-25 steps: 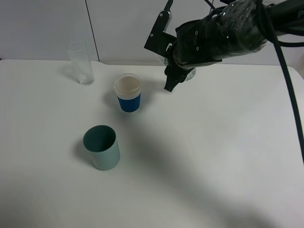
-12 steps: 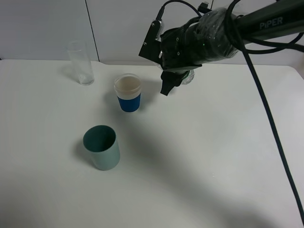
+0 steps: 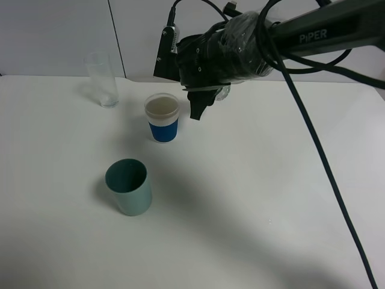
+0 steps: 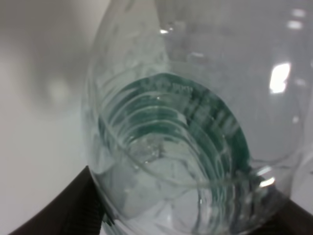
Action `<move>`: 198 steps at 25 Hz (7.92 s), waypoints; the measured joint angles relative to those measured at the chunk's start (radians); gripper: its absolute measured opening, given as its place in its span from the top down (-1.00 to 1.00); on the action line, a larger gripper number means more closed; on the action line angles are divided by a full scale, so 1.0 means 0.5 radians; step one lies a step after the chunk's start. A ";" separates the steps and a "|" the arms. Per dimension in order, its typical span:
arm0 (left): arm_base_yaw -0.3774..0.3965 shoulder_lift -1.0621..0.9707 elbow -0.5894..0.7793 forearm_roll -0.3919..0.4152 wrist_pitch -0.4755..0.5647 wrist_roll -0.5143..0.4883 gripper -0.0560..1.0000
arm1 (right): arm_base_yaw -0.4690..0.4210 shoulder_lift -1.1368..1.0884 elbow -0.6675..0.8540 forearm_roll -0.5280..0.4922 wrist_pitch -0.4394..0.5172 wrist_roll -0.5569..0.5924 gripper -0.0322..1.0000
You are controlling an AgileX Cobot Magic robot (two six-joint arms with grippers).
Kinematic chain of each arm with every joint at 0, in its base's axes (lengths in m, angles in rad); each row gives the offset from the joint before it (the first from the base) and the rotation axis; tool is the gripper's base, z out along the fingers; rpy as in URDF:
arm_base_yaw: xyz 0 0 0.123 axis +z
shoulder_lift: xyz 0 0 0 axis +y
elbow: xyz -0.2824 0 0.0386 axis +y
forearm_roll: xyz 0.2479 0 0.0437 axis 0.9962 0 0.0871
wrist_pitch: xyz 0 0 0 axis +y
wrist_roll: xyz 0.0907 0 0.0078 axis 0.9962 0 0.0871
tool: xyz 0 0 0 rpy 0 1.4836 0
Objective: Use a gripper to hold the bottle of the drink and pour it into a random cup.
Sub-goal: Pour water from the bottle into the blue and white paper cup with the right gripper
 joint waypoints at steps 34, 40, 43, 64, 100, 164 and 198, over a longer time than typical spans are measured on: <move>0.000 0.000 0.000 0.000 0.000 0.000 -0.96 | 0.103 0.015 -0.004 -0.312 0.366 -0.487 -0.09; 0.000 0.000 0.000 0.000 0.000 0.000 -0.96 | 0.103 0.015 -0.004 -0.361 0.375 -0.532 -0.09; 0.000 0.000 0.000 0.000 0.000 0.000 -0.96 | 0.103 0.015 -0.004 -0.380 0.375 -0.541 -0.09; 0.000 0.000 0.000 0.002 0.000 0.000 -0.96 | 0.130 0.025 -0.120 -0.504 0.378 -0.832 -0.09; 0.000 0.000 0.000 0.000 0.000 0.000 -0.96 | 0.130 0.025 -0.127 -0.506 0.581 -1.039 -0.09; 0.000 0.000 0.000 0.000 0.000 0.000 -0.96 | 0.130 0.025 -0.127 -0.652 0.625 -1.263 -0.09; 0.000 0.000 0.000 -0.002 0.000 0.000 -0.96 | 0.163 0.025 -0.127 -0.753 0.521 -1.507 -0.09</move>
